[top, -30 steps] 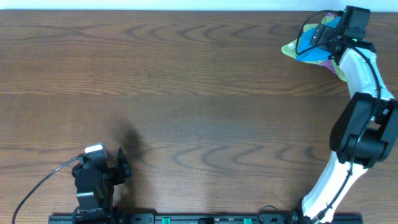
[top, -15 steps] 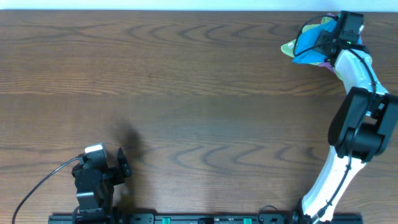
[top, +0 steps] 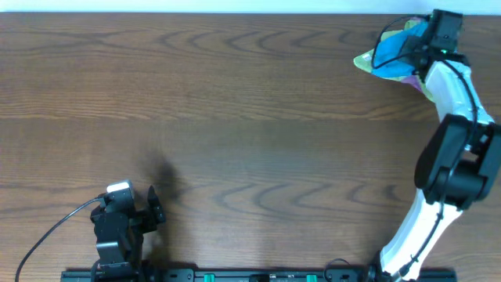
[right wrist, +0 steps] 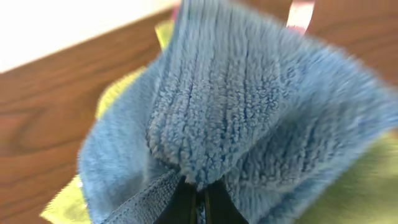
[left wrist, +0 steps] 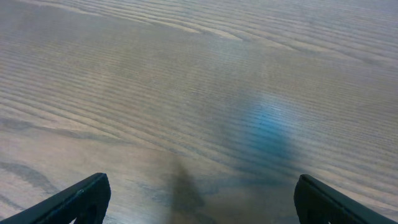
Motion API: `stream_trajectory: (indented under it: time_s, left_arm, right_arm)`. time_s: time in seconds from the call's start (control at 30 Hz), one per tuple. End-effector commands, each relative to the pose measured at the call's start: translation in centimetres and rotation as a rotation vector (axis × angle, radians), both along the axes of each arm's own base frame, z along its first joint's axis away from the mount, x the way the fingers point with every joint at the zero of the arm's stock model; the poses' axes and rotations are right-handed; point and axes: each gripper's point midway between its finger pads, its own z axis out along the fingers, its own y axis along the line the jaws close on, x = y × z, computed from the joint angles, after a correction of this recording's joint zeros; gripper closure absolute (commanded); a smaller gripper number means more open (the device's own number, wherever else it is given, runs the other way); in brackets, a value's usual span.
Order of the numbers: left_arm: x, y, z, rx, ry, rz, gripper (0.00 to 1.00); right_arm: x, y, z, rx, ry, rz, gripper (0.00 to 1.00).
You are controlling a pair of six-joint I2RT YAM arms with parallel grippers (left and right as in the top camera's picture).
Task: Fold the cloth
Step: 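Reach the right gripper to the cloth pile and grasp the blue cloth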
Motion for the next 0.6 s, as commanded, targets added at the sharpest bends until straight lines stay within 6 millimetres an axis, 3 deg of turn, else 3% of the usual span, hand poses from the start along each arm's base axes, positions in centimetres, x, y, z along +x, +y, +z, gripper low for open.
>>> stream_trajectory:
  time_s: [0.0,0.17,0.37,0.57]
  left_arm:
    - [-0.1,0.2,-0.3,0.009,0.006,0.007,0.05]
    - [-0.1,0.2,-0.3,0.009,0.006,0.007,0.05]
    - [-0.1,0.2,-0.3,0.009,0.006,0.007,0.05]
    - [-0.1,0.2,-0.3,0.009,0.006,0.007,0.04]
  right_arm:
    - [-0.4,0.3,7.8,-0.086,-0.102,0.042,0.99]
    - [-2.3,2.2,10.9,-0.139,-0.072,0.12,0.99]
    - [-5.1,5.2,12.6,-0.147,-0.003,0.195,0.99]
    - [-8.1,10.8,14.4,-0.156,0.055,0.335,0.99]
